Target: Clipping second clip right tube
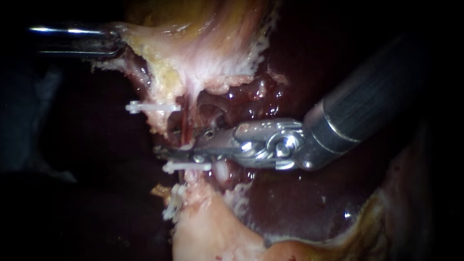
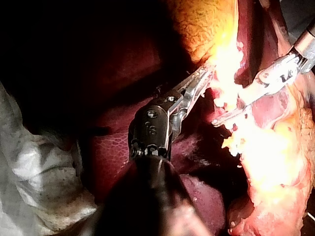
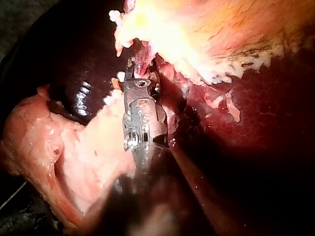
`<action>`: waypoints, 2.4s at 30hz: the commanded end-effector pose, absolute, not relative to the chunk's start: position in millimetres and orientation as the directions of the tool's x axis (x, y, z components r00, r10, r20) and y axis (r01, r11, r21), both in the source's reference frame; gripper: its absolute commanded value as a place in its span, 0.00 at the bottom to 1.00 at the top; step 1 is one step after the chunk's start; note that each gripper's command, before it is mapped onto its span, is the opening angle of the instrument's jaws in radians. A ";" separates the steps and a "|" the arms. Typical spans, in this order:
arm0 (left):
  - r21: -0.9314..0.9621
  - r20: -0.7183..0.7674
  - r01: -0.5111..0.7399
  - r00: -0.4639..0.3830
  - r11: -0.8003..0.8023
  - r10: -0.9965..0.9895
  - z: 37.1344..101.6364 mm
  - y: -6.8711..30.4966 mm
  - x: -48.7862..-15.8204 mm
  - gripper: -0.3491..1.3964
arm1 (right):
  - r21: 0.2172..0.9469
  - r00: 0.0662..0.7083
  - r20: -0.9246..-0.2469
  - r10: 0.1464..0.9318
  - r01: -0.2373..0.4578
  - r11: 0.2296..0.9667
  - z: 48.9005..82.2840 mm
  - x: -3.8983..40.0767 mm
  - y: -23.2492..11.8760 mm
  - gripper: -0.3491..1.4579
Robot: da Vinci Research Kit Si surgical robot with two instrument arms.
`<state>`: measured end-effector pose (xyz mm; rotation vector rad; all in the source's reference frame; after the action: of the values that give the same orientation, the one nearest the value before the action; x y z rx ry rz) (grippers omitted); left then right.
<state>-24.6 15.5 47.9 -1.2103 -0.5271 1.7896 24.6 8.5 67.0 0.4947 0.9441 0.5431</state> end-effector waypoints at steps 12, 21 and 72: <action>-0.739 -0.516 -0.431 -0.132 -0.518 0.846 47.9 15.5 -24.4 0.00 | 0.616 0.424 -0.643 0.638 -0.208 0.760 67.2 25.0 8.7 0.47; -0.739 -0.516 -0.429 -0.133 -0.519 0.846 47.9 15.5 -24.1 0.00 | 0.631 0.395 -0.663 0.636 -0.161 0.759 66.4 23.8 8.7 0.47; -0.740 -0.517 -0.427 -0.131 -0.519 0.846 47.9 15.4 -23.9 0.00 | 0.741 0.233 -0.671 0.704 0.251 0.623 62.6 23.8 5.9 0.47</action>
<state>-23.9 15.5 47.8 -1.2154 -0.5303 1.7898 23.8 5.6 62.5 0.9070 1.3401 0.3791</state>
